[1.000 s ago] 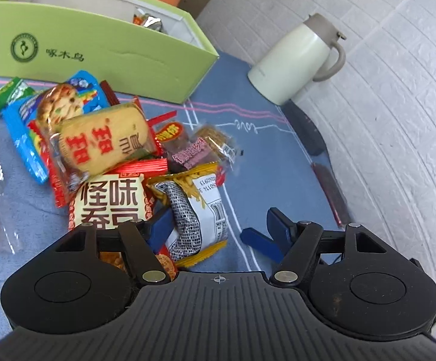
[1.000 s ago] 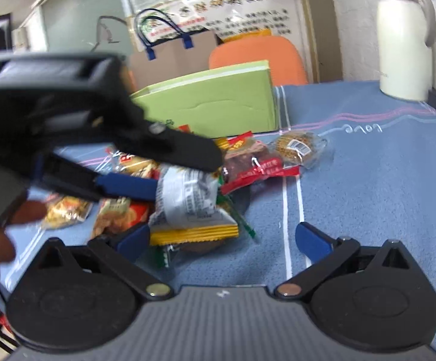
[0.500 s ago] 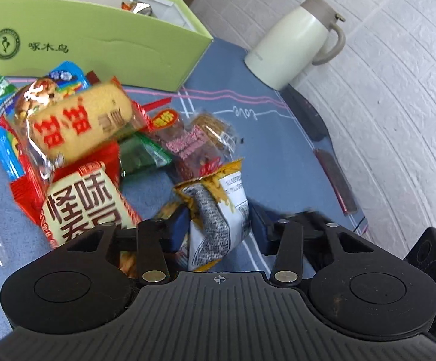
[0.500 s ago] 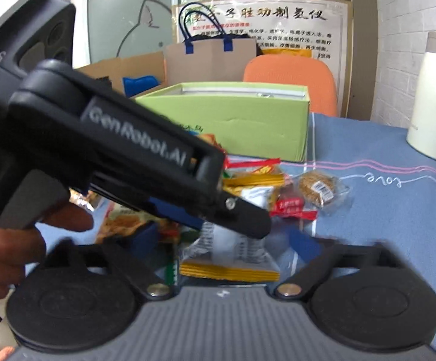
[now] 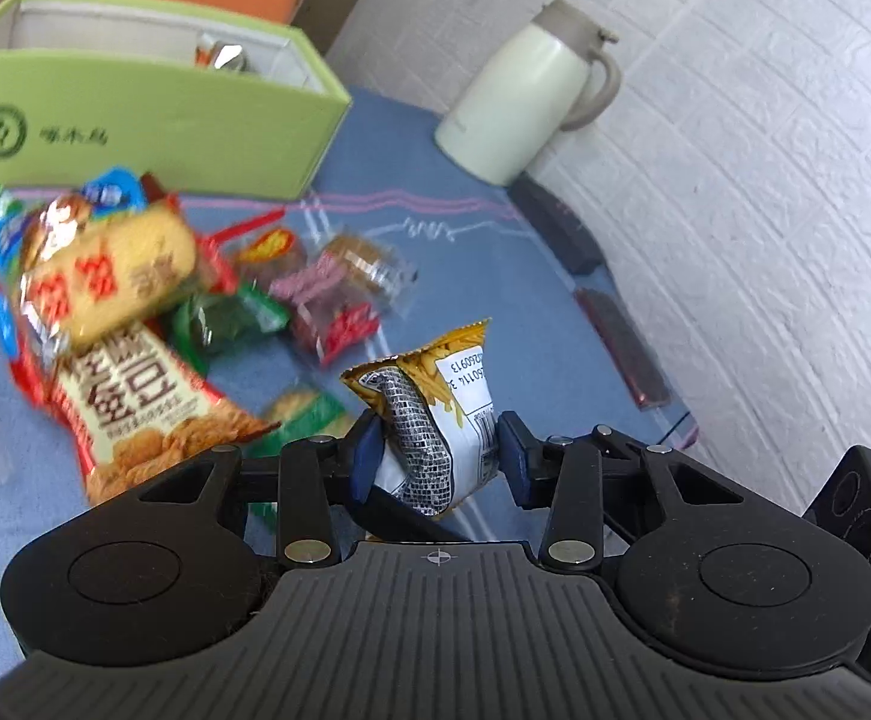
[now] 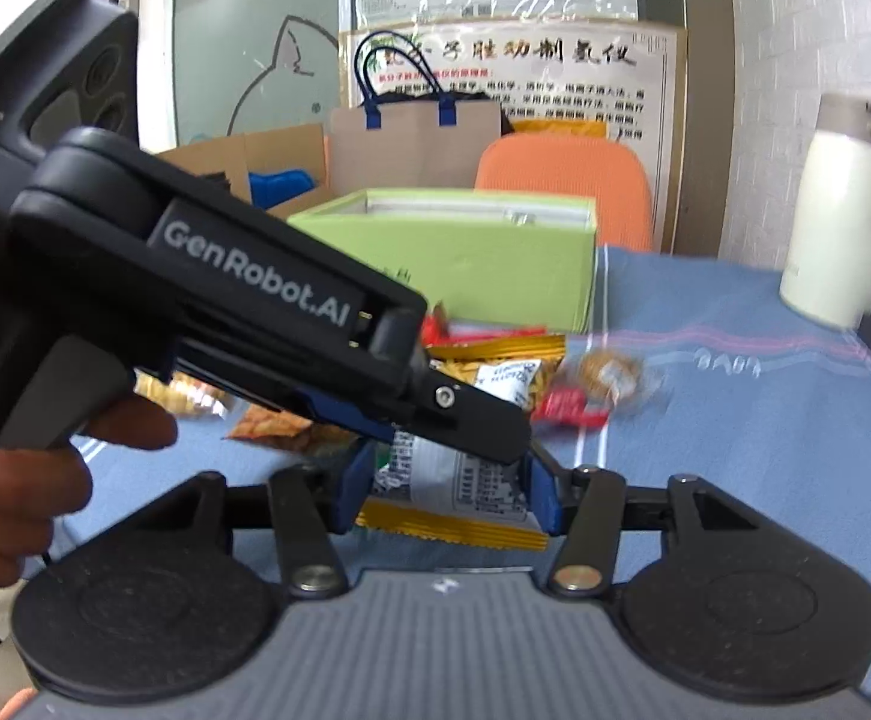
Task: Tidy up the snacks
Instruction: 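Place the wrapped snack into the green box and open the left gripper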
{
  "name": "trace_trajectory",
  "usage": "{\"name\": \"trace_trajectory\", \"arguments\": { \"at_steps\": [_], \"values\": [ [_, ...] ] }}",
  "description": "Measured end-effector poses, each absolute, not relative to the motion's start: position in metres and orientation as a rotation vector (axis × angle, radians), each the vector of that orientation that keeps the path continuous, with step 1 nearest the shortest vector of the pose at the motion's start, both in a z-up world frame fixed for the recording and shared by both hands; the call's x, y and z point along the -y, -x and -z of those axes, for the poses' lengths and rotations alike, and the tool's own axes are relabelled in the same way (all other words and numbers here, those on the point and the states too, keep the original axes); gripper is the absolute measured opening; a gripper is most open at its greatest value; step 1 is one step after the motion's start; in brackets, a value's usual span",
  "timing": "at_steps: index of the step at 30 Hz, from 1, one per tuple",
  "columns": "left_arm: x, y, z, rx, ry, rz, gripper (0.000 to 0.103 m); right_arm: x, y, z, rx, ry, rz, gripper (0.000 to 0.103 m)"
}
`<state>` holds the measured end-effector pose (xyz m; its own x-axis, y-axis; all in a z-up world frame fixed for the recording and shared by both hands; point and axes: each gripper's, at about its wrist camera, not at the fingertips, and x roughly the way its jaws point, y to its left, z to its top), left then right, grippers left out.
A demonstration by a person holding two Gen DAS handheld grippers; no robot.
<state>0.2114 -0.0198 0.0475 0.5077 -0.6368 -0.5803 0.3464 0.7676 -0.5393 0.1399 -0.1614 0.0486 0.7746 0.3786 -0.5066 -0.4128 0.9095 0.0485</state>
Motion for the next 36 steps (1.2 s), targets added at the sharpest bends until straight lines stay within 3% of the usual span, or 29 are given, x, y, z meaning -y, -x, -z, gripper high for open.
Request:
{"name": "trace_trajectory", "arguments": {
  "at_steps": [12,20,22,24,28,31,36],
  "values": [
    [-0.022,-0.36,-0.113,-0.69,0.348,0.487,0.02,0.111,-0.324,-0.095,-0.435,0.177,-0.541,0.061],
    [-0.052,-0.461,-0.089,-0.763,0.366,0.389,0.02,0.081,-0.433,-0.069,-0.526,0.173,-0.603,0.065],
    [-0.057,-0.47,-0.078,-0.765,0.359,0.361,0.024,0.081,-0.444,-0.061,-0.535,0.173,-0.587,0.069],
    [-0.062,-0.475,-0.076,-0.743,0.338,0.319,0.048,0.085,-0.446,-0.059,-0.537,0.164,-0.566,0.07],
    [-0.078,-0.456,-0.087,-0.689,0.356,0.308,0.05,0.105,-0.423,-0.07,-0.485,0.136,-0.531,0.077],
    [-0.088,-0.427,-0.097,-0.648,0.375,0.326,0.057,0.116,-0.39,-0.078,-0.44,0.129,-0.516,0.094],
    [-0.088,-0.353,-0.099,-0.625,0.375,0.367,0.067,0.127,-0.317,-0.071,-0.454,0.129,-0.534,0.094]
  ]
}}
